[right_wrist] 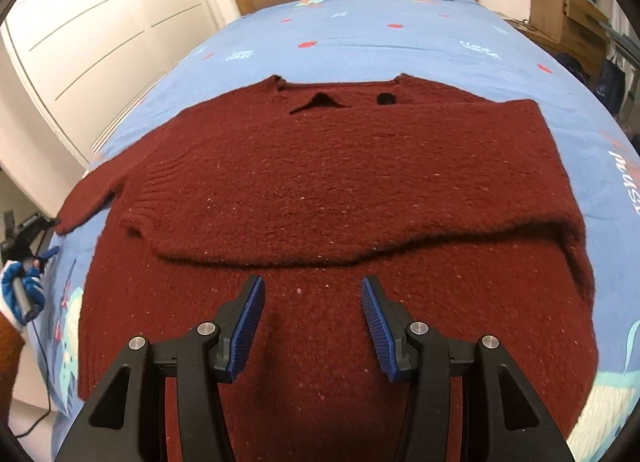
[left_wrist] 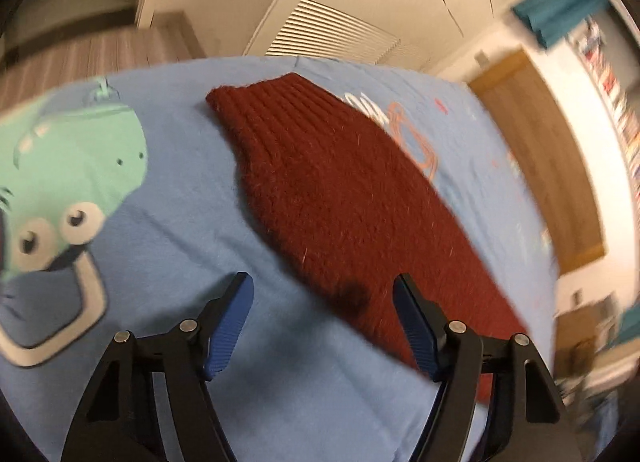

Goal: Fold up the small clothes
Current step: 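Grasp the other sleeve cuff with the left tool and lift it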

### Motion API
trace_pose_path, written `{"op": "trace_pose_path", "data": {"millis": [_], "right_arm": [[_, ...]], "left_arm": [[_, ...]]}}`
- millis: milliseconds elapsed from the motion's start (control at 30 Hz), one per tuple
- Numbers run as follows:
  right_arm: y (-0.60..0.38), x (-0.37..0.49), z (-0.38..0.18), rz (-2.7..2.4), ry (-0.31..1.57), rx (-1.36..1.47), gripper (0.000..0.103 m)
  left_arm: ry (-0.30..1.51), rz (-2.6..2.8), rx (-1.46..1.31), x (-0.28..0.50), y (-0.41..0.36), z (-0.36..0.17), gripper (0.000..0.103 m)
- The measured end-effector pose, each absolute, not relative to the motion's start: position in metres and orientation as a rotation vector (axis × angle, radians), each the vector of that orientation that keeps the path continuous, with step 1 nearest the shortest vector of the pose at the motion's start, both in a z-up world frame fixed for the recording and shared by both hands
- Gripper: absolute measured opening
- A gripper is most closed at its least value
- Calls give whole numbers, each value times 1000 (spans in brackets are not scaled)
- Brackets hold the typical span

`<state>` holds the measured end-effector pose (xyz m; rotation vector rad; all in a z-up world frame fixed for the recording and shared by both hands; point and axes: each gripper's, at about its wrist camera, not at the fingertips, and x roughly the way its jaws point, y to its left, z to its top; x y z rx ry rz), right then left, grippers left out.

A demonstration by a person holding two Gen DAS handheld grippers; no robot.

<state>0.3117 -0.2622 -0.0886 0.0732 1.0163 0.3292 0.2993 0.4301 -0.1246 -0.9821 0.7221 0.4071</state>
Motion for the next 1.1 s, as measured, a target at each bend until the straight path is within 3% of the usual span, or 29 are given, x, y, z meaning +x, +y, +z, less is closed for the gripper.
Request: {"op": "trace_pose_path", "data": {"millis": [200, 367, 433, 500, 1100], "right_arm": [[-274, 306, -80, 323, 1006, 101, 52], [-279, 299, -73, 324, 987, 105, 52], [-282, 296, -71, 323, 982, 118, 52], [-285, 292, -68, 321, 974, 116, 52], [-330, 261, -32, 318, 894, 174, 52]], "left_arm": [[556, 307, -1215, 300, 460, -133, 66], [549, 277, -1273, 310, 471, -131, 36], [567, 291, -1285, 309, 466, -133, 17], [576, 309, -1291, 308, 465, -127, 8], [549, 149, -1215, 330, 373, -39, 7]]}}
